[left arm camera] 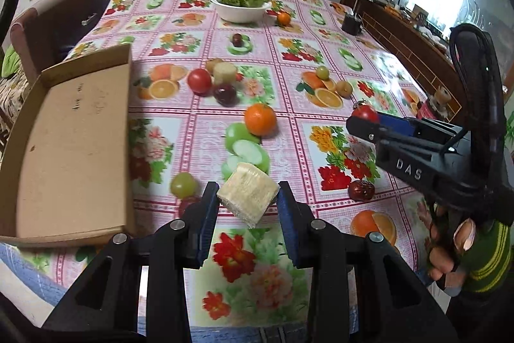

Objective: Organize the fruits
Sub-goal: 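Carry the white cube and red tomato with both tools over the cardboard box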

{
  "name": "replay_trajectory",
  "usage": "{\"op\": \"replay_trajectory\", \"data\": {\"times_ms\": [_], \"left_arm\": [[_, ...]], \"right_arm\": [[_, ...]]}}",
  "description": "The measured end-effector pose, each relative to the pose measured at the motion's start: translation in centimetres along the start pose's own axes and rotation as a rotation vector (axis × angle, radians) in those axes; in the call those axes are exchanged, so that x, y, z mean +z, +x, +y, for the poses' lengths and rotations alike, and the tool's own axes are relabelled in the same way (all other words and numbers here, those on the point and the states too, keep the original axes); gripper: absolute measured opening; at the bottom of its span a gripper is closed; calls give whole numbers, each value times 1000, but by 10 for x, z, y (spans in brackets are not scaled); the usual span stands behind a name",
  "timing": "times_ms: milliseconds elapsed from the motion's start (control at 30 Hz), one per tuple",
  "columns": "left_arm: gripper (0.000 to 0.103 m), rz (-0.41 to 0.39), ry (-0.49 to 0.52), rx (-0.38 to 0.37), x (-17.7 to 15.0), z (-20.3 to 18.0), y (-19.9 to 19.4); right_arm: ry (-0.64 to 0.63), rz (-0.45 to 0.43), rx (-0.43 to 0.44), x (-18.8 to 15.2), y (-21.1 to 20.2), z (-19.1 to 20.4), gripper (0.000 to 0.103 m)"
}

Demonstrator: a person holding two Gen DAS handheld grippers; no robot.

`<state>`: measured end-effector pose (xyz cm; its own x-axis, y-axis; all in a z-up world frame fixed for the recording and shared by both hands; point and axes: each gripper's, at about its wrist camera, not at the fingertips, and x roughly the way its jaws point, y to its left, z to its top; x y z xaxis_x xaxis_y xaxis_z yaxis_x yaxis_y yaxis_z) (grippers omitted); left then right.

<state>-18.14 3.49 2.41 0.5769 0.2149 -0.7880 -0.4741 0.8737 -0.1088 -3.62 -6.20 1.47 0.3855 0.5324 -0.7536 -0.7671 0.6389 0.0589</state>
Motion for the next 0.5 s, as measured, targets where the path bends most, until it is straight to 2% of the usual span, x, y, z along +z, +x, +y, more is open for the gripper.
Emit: {"op": "replay_trajectory", "data": {"times_ms": [500], "left_arm": [[34, -52, -105, 60, -6, 49, -21]], "right_arm": [[-108, -25, 46, 11, -7, 60, 33]]}}
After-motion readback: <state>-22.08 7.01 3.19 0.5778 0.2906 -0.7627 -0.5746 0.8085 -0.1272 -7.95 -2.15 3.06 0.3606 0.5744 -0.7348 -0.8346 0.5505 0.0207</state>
